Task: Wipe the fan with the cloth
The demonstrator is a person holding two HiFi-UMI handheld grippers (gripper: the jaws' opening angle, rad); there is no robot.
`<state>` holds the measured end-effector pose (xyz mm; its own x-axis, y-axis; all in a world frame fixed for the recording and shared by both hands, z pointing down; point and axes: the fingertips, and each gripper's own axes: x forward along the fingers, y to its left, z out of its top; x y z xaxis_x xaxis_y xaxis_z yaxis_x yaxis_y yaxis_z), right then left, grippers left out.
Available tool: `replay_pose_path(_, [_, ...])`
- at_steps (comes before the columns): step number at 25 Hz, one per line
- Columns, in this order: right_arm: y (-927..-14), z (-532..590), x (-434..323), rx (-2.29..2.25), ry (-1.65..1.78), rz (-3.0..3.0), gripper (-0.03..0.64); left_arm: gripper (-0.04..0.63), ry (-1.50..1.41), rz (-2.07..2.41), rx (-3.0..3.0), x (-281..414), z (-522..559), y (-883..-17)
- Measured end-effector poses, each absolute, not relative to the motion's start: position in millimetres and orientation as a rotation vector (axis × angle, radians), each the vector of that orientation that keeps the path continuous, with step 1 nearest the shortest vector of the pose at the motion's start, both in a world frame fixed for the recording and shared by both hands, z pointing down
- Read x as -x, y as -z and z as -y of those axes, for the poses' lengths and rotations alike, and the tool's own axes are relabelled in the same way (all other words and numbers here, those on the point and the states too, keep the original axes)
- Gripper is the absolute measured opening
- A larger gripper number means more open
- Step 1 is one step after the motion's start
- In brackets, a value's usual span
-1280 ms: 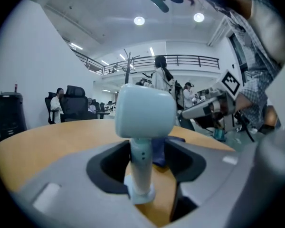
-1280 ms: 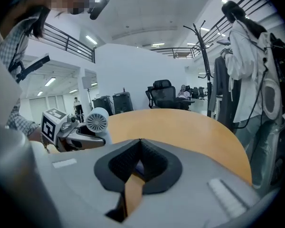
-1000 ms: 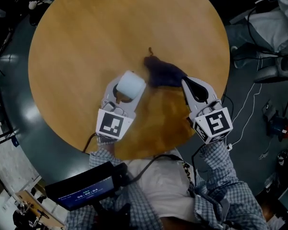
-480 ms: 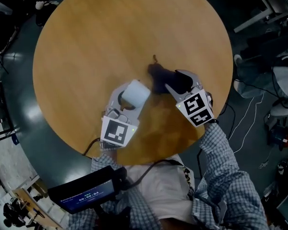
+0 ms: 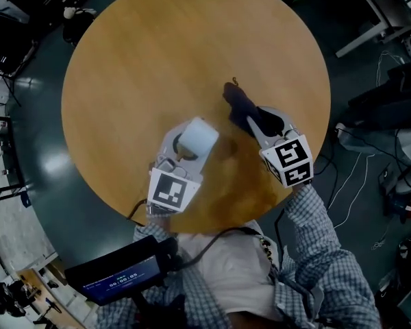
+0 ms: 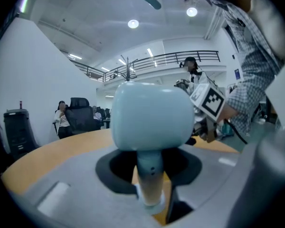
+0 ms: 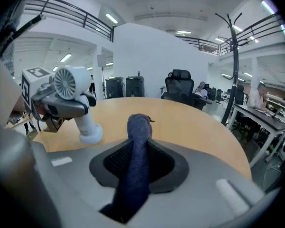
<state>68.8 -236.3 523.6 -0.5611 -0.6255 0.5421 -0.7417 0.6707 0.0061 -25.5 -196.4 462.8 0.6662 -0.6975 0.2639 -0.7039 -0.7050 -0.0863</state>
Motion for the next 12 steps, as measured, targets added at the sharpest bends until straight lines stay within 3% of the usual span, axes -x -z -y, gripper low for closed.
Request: replay_pose_path(12, [-298.0,218.8,1.1,-1.079,0.117,2.62,0.091,0.133,-0.385,1.221,-2.933,21.6,197.7,-370.6])
